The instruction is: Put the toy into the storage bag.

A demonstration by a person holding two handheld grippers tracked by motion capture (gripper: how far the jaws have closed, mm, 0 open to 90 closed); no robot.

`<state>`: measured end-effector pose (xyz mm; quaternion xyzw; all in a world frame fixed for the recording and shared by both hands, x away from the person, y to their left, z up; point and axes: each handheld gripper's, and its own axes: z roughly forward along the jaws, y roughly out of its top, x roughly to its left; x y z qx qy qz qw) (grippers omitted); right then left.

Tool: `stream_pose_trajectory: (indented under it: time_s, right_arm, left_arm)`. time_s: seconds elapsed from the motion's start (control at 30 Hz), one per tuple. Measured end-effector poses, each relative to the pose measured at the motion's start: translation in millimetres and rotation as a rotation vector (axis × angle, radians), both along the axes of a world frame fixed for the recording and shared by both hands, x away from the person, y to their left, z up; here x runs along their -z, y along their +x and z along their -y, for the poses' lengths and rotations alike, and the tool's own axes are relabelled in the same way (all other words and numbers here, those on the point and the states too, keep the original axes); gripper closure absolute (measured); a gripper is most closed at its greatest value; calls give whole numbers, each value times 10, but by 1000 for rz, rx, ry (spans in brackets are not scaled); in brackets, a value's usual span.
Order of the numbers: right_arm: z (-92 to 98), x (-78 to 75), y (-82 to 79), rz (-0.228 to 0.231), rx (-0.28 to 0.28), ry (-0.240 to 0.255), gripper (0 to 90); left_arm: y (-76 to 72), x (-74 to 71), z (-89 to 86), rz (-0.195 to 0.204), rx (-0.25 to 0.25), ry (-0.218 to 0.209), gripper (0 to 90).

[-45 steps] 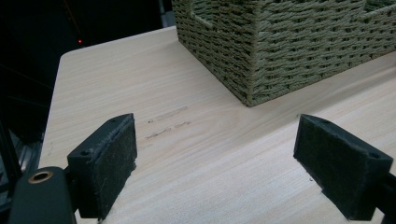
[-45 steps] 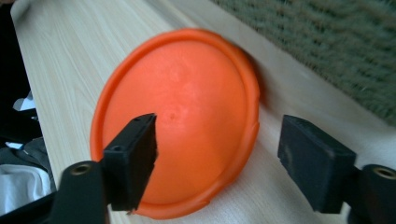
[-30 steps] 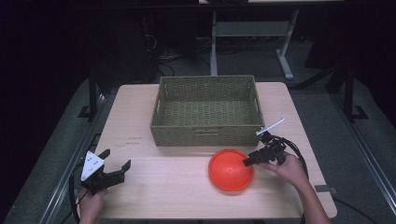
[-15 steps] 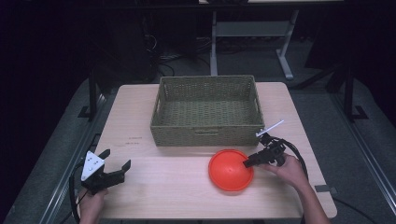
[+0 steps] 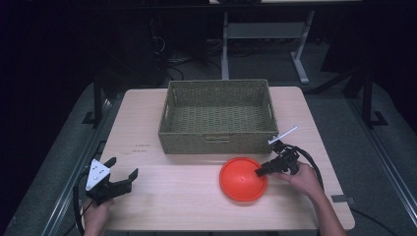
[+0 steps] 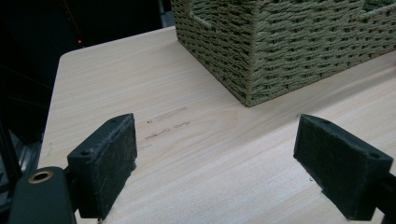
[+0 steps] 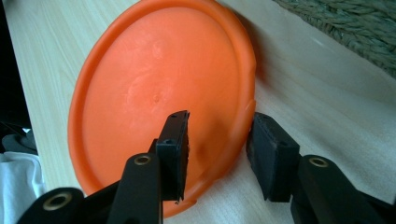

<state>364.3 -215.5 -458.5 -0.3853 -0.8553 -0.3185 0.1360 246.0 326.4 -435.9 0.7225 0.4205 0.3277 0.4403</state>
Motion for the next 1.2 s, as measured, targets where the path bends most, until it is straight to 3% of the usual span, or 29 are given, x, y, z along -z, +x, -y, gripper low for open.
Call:
stream_pose_trajectory:
  time_s: [0.2, 0.3, 0.5, 0.63, 0.93, 1.13, 1.2]
  right_arm:
    - [-2, 24, 14, -15, -1, 3, 623]
    - [-38, 24, 17, -1, -3, -1, 625]
    - [-42, 37, 51, 1, 15, 21, 708]
    - [-31, -68, 26, 11, 23, 77, 779]
    - [-98, -280, -59, 79, 4, 70, 818]
    - [-103, -376, -97, 92, 2, 69, 820]
    - [-101, -461, -131, 121, 5, 64, 821]
  left_arm:
    - [3, 2, -7, 0, -3, -4, 127]
    - [3, 1, 2, 0, -1, -3, 127]
    - [2, 0, -5, 2, -4, -6, 127]
    - [-3, -5, -14, 7, -5, -6, 127]
    - [-9, -6, -12, 14, -5, -5, 127]
    - [-15, -11, -10, 17, -4, -3, 127]
    - [-19, -12, -10, 20, -4, -5, 127]
